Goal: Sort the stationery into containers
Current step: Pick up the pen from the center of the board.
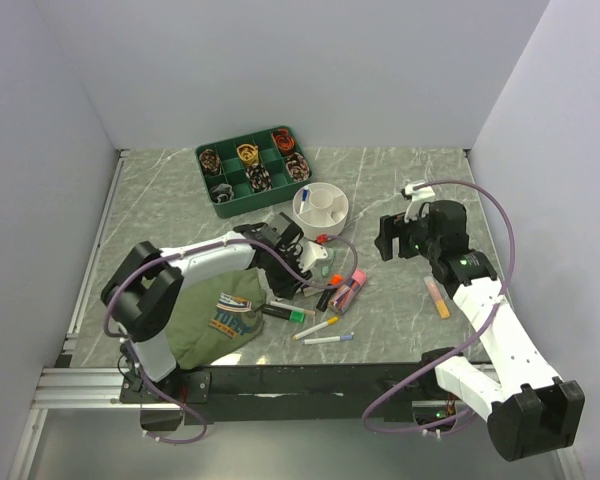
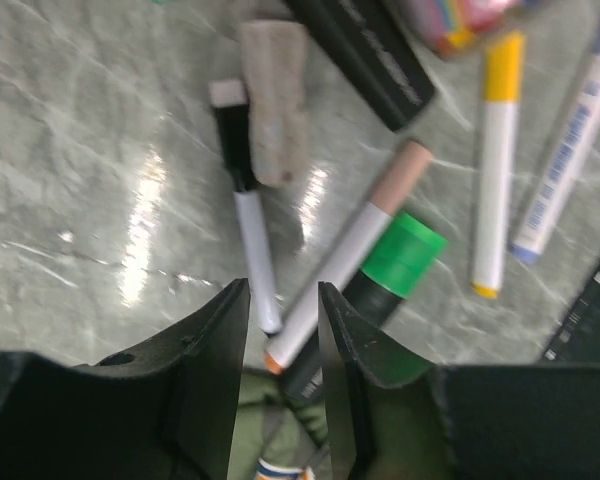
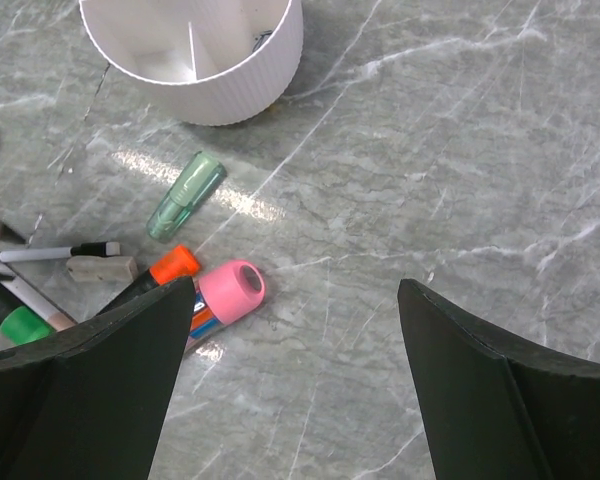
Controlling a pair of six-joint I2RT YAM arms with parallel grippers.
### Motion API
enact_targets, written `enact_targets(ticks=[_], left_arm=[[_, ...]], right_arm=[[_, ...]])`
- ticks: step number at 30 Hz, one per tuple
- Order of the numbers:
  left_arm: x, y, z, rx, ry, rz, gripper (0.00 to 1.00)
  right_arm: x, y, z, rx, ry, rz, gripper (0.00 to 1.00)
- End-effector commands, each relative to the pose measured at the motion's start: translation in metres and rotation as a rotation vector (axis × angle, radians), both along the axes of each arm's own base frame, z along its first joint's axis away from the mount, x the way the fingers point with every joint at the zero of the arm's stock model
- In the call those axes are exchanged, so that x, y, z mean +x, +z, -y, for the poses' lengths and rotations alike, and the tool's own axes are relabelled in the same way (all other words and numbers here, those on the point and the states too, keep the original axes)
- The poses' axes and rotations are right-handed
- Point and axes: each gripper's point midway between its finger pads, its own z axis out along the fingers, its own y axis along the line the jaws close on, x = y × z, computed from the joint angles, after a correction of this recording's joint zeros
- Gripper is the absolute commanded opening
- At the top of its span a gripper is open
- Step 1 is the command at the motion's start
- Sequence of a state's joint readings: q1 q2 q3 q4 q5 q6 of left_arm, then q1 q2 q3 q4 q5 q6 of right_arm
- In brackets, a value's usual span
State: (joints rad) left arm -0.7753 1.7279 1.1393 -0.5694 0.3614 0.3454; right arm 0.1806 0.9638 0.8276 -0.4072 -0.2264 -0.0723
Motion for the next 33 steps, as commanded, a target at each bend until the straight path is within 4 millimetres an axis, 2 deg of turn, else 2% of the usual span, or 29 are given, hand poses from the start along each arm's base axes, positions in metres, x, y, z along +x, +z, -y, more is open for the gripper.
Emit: enact_targets(ticks=[1, 10, 20, 27, 33], left_arm=[[0.033, 0.005, 0.022, -0.013, 0.048, 0.085, 0.38], [0.047, -0.008, 0.04, -0.003, 0.085, 0.091, 0.37], [0.035, -0.02, 0.039, 0.023, 0.067, 0.066, 0.35], [0.024, -0.012, 0.036, 0.018, 0.082, 0.052, 0.35], [0.025, -0.008, 0.037, 0.014, 0.092, 0.058, 0.34]], right_arm=[[-0.002, 0.007, 0.004, 0.007, -0.021, 0.033, 0.9], [-0.001, 0.001, 0.005, -0.002, -0.023, 0.019, 0.9], [0.001, -0.004, 0.006, -0.009, -0.026, 0.013, 0.9], [0.001, -0.006, 0.006, -0.009, -0.027, 0.01, 0.9], [0.0, -0.008, 0.005, 0.0, -0.022, 0.001, 0.9]])
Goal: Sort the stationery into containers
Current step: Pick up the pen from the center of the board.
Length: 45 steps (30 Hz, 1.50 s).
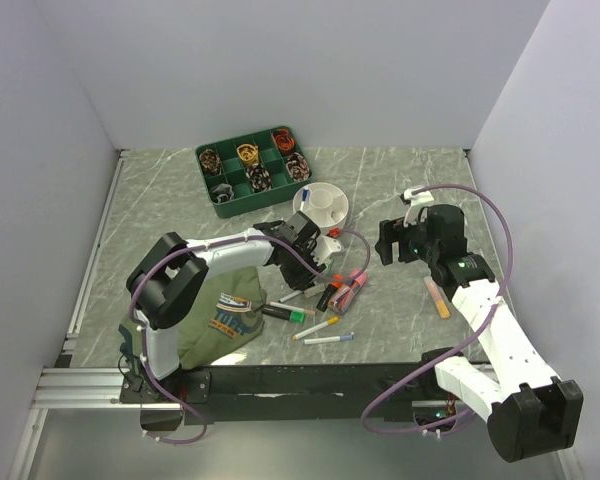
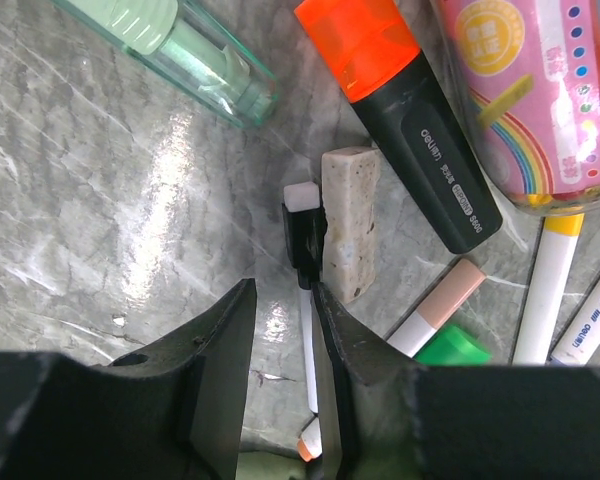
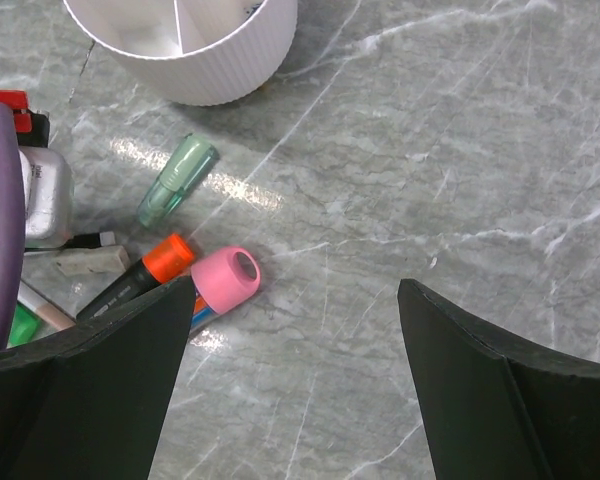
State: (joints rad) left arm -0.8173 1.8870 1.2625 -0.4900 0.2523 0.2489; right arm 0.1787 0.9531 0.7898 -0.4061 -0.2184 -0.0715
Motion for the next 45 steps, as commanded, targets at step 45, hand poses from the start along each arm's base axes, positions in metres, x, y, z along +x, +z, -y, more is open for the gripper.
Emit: enact_targets(ticks=[45], left_arm=[[0.111, 0.284, 0.003, -0.942, 0.016, 0.552, 0.01]], right_arm=[[0.028, 0.019, 0.007, -0.025, -0.032, 0.044, 0.87]])
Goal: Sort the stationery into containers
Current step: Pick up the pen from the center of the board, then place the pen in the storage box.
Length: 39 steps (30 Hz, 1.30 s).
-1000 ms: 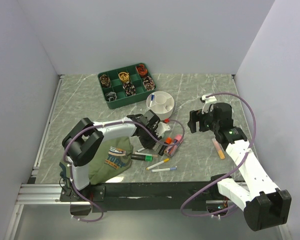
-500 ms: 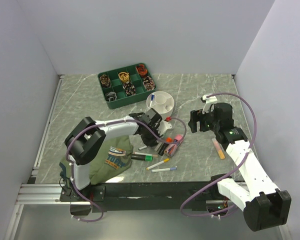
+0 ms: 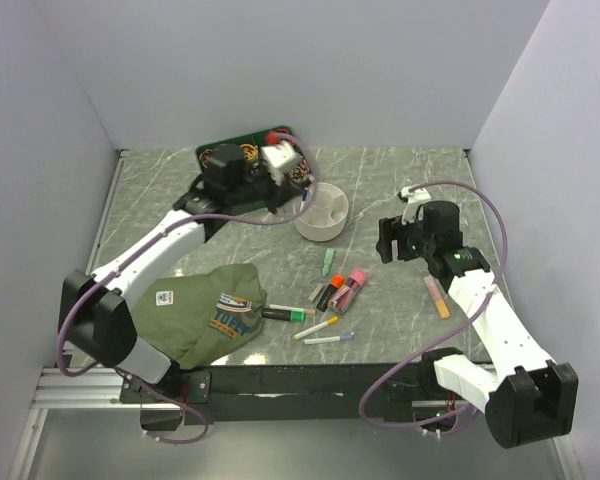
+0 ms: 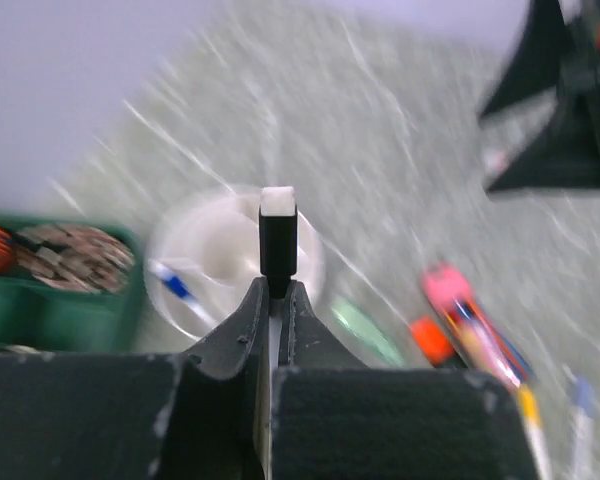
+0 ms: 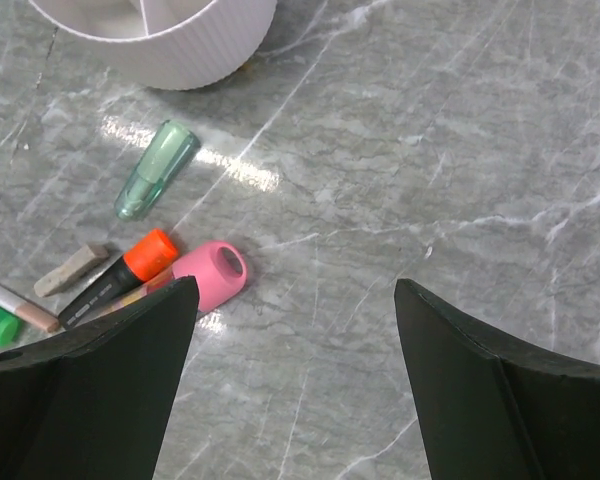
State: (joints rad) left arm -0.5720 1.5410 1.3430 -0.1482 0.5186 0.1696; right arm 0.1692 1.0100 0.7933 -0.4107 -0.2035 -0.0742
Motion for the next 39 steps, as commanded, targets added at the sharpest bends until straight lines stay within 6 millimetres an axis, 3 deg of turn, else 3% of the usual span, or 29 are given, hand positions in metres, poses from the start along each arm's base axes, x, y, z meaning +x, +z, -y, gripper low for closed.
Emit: enact_targets(ticks=[1, 3, 4, 5, 8, 9, 13, 21, 24, 28, 32, 34, 39], left_arm=[[0.031, 0.034, 0.005, -0.27, -0.055, 0.165, 0.01], [0.045, 0.036, 0.007, -0.318, -0.039, 0.153, 0.01], [0.057, 0.023, 0.006, -0.321, -0.019, 0.139, 0.01], [0.063, 0.03, 0.006, -0.351, -0.017, 0.189, 0.01], [0.084, 0.014, 0.01, -0.353, -0.011, 0.159, 0.01], [0.091, 0.019, 0.011, -0.371, -0.009, 0.154, 0.01], [0.108, -0.005, 0.013, -0.365, 0.015, 0.115, 0.01], [0.127, -0.036, 0.016, -0.367, 0.038, 0.074, 0.01], [0.133, -0.055, 0.021, -0.366, 0.036, 0.04, 0.01], [0.135, -0.064, 0.02, -0.357, 0.054, 0.024, 0.01], [0.139, -0.068, 0.014, -0.351, 0.11, 0.017, 0.09], [0.14, -0.068, 0.012, -0.345, 0.131, 0.013, 0.2], [0.137, -0.066, 0.003, -0.319, 0.172, 0.015, 0.32]], right_arm=[[0.025, 0.032, 0.004, -0.017, -0.013, 0.091, 0.87], [0.029, 0.034, 0.005, -0.023, -0.018, 0.092, 0.87], [0.03, 0.032, 0.005, -0.027, -0.021, 0.085, 0.87], [0.03, 0.034, 0.005, -0.028, -0.021, 0.09, 0.87], [0.03, 0.031, 0.006, -0.029, -0.025, 0.079, 0.87], [0.03, 0.031, 0.005, -0.031, -0.024, 0.081, 0.87], [0.027, 0.028, 0.009, -0.042, -0.037, 0.073, 0.87], [0.026, 0.022, 0.017, -0.057, -0.057, 0.042, 0.87], [0.029, 0.021, 0.016, -0.059, -0.053, 0.03, 0.87], [0.037, 0.023, 0.014, -0.053, -0.051, 0.032, 0.87], [0.043, 0.024, 0.012, -0.046, -0.046, 0.037, 0.87], [0.044, 0.024, 0.011, -0.043, -0.041, 0.035, 0.87], [0.045, 0.024, 0.009, -0.036, -0.037, 0.038, 0.87]])
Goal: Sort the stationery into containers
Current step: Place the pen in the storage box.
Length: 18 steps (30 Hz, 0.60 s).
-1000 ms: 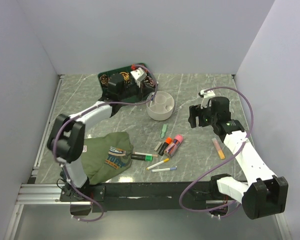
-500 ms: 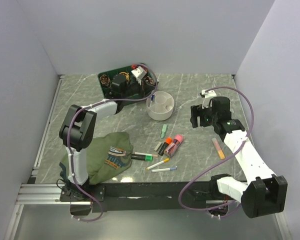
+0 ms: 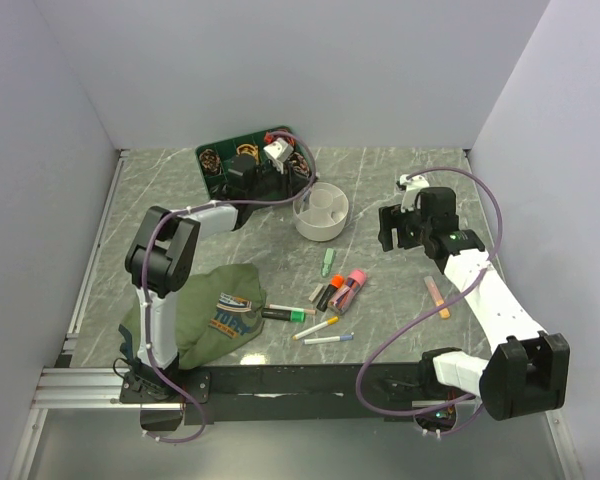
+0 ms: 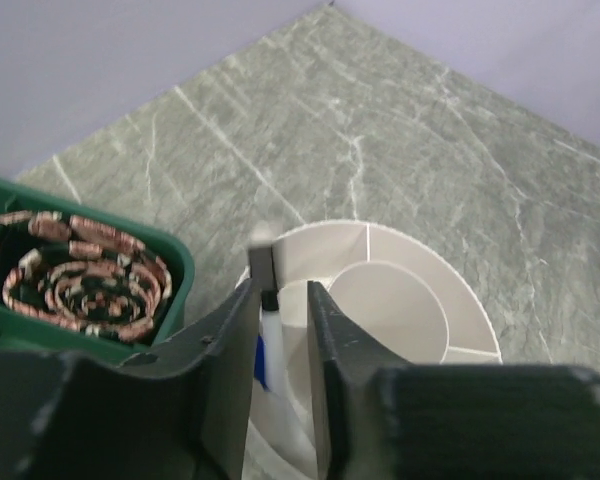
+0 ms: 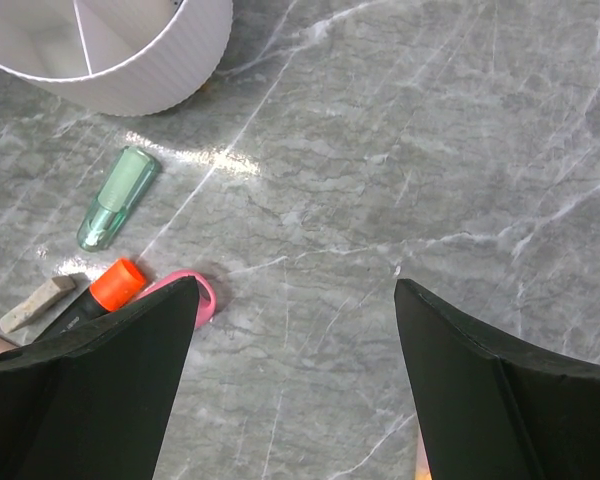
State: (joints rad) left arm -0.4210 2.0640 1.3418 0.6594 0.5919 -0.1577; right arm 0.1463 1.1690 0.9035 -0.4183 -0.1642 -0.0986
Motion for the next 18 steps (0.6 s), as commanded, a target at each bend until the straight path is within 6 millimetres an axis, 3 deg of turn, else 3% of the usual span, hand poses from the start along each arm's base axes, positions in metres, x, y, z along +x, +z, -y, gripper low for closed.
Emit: enact_targets(ticks=[1, 5, 8, 11, 15, 18], left_arm=[[-0.005, 0.032, -0.01, -0.008, 0.046, 0.051, 0.34], [-0.016, 0.035, -0.015, 0.001, 0.053, 0.041, 0.36], [-0.029, 0.065, -0.026, -0.006, 0.069, 0.075, 0.38], [-0.047, 0.078, -0.036, 0.004, 0.079, 0.077, 0.4], [-0.058, 0.067, -0.03, 0.056, 0.003, 0.053, 0.35], [-0.043, 0.047, -0.023, 0.111, -0.014, -0.027, 0.35]], right_arm=[[0.015, 0.027, -0.001, 0.016, 0.002, 0.085, 0.87], [0.013, 0.029, -0.002, 0.024, 0.004, 0.092, 0.87], [0.01, 0.032, -0.002, 0.028, 0.003, 0.108, 0.87], [0.006, 0.029, -0.002, 0.034, 0.001, 0.114, 0.87], [-0.001, 0.023, -0.004, 0.054, 0.003, 0.104, 0.87], [-0.002, 0.023, -0.004, 0.058, 0.004, 0.106, 0.87]])
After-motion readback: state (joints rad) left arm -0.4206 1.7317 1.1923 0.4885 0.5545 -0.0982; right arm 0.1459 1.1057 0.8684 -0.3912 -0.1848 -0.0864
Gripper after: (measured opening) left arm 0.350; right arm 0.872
